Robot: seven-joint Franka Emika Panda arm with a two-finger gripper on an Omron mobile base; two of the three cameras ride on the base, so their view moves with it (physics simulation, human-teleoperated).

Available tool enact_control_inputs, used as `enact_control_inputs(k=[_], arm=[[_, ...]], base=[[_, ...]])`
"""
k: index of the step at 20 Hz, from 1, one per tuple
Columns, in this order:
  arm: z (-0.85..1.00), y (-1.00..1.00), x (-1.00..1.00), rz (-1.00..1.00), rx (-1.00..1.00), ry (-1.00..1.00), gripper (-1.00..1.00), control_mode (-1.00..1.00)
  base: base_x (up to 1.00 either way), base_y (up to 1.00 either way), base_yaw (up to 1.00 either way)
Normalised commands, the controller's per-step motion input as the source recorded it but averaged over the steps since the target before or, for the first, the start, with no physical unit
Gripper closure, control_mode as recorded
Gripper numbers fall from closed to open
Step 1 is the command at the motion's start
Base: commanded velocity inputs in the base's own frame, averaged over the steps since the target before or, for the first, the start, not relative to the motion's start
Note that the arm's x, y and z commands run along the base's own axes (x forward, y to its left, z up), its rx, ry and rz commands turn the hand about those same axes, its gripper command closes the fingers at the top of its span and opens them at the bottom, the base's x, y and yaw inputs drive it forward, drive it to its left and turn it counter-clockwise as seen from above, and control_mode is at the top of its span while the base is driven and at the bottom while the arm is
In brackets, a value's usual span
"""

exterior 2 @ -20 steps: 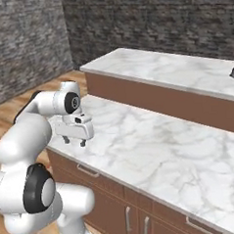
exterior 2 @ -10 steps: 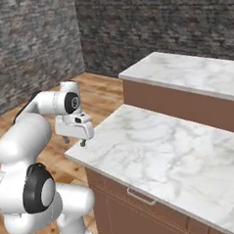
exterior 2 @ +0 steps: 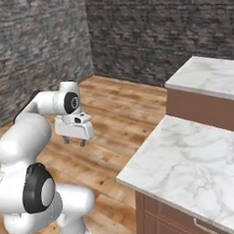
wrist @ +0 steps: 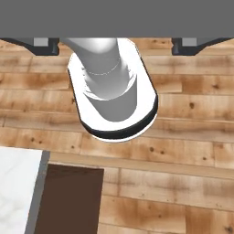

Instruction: Pick up the metallic utensils from the counter and place them in the open drawer. Make sure not to pick up any wooden utensils.

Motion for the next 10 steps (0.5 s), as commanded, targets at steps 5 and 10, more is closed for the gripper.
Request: enact_control_inputs(k=[5, 10], arm=[[0.00, 0.00, 0.00, 0.00, 0.00, 0.00, -1.00, 1.00], [0.00, 0.00, 0.00, 0.00, 0.00, 0.00, -1.00, 1.00]], base=[[0.60, 1.00, -0.19], [0.92, 1.00, -0.35]])
